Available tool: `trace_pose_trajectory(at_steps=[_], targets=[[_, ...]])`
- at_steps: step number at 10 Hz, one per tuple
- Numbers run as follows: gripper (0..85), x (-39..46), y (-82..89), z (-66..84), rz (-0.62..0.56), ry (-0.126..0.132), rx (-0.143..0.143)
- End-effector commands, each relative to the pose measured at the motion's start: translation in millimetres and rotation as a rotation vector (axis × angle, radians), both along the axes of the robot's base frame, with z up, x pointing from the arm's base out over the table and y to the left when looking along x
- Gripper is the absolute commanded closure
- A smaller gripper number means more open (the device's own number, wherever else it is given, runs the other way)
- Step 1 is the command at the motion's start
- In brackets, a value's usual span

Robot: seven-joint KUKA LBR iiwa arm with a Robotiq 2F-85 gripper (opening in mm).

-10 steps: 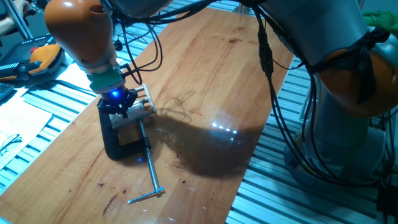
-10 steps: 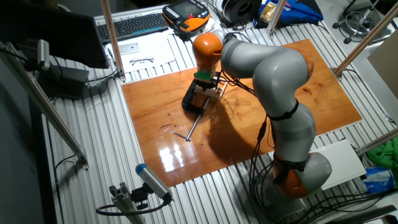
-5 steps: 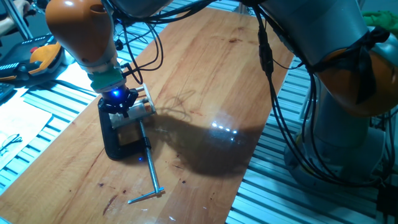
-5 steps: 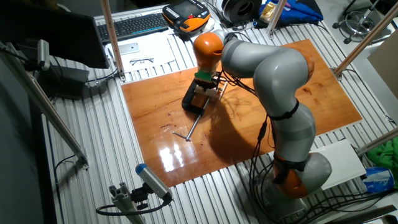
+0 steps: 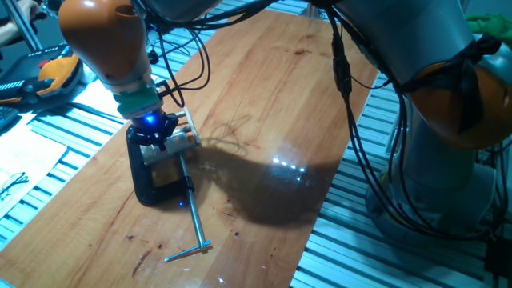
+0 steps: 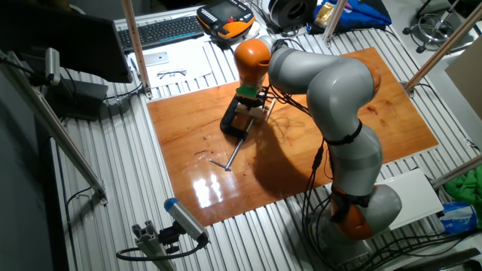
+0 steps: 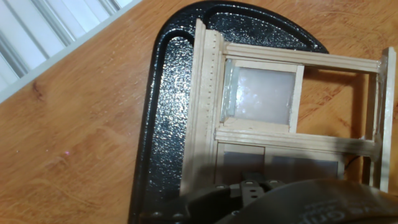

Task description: Close a sliding window

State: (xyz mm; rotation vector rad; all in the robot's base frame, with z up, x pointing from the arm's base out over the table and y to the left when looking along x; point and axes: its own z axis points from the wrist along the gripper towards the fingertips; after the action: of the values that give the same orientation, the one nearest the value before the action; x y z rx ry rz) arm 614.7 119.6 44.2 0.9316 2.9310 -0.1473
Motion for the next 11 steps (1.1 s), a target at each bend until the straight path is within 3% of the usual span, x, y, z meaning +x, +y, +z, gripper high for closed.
trace_pose_trajectory(at_steps=[1, 11], targets=[[85.0, -0.4, -0.7, 0.1, 0.004, 0.001, 0.000], [85.0, -5.8, -8.2, 0.9, 0.025, 0.008, -0.009]])
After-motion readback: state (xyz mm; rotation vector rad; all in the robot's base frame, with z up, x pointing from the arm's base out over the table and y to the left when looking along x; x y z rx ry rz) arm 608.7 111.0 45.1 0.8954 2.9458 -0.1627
